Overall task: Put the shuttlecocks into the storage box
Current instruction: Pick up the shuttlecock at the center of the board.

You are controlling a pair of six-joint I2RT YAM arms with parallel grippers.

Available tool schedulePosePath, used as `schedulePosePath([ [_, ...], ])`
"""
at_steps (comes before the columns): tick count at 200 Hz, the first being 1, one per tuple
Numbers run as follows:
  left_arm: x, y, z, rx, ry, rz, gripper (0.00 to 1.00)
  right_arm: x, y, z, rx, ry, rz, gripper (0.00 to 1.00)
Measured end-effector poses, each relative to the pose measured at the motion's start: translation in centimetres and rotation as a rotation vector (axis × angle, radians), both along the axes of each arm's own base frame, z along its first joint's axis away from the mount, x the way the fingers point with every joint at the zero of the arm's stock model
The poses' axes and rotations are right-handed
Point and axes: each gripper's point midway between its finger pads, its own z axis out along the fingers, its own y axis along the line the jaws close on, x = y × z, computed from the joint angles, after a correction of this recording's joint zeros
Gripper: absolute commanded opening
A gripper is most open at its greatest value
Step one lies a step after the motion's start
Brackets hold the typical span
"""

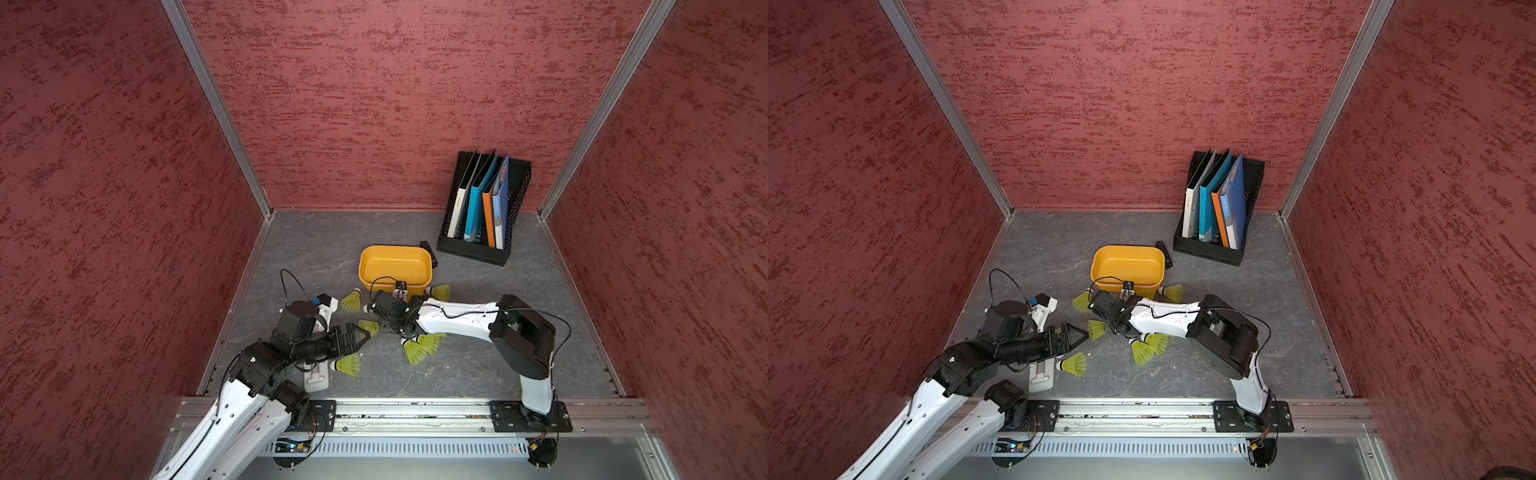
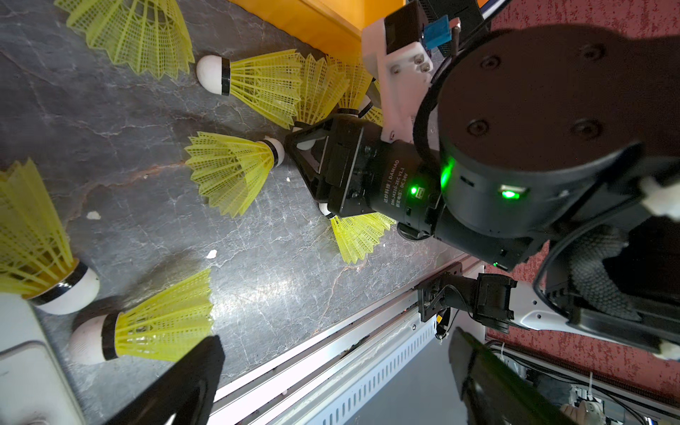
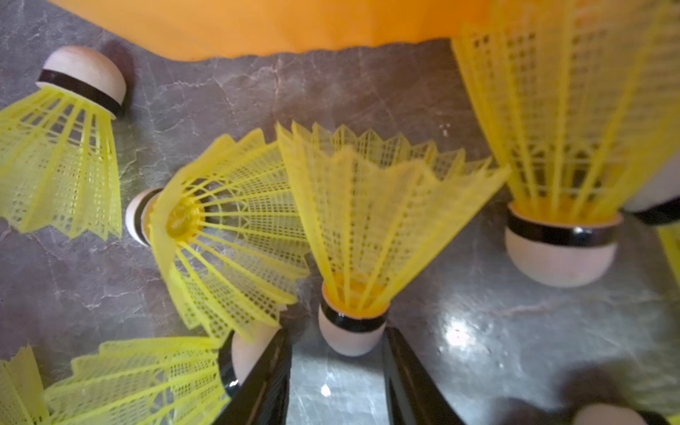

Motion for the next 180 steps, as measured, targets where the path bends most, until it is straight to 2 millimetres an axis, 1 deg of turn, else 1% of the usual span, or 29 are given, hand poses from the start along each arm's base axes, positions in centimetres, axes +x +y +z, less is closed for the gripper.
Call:
schedulePosePath([
  [28,0.0,0.0,0.0,0.002,-0.001,0.002,1.0,0.2,-0.3,-0.5,-0.014,0.006,-0.009,0.43],
  [55,0.0,0.0,0.0,0.003,-0.002,0.002,1.0,0.7,-0.8,-0.7,-0.019,0.008,-0.023,0.48],
  [80,0.1,0.1,0.0,0.004,-0.003,0.003,1.0,1.3,-0.6,-0.6,-0.016,0.006,-0.032,0.48],
  [123,0.1,0.0,0.0,0.004,-0.002,0.003,1.0,2.0,-0.7,-0.7,-0.018,0.004,-0.039,0.39],
  [136,0.1,0.0,0.0,0.003,-0.003,0.003,1.0,2.0,-0.8,-0.8,-0.022,0.006,-0.04,0.35],
  [180,0.2,-0.1,-0.1,0.007,0.004,0.003,1.0,1.9,-1.0,-0.9,-0.029,0.011,-0.041,0.27],
])
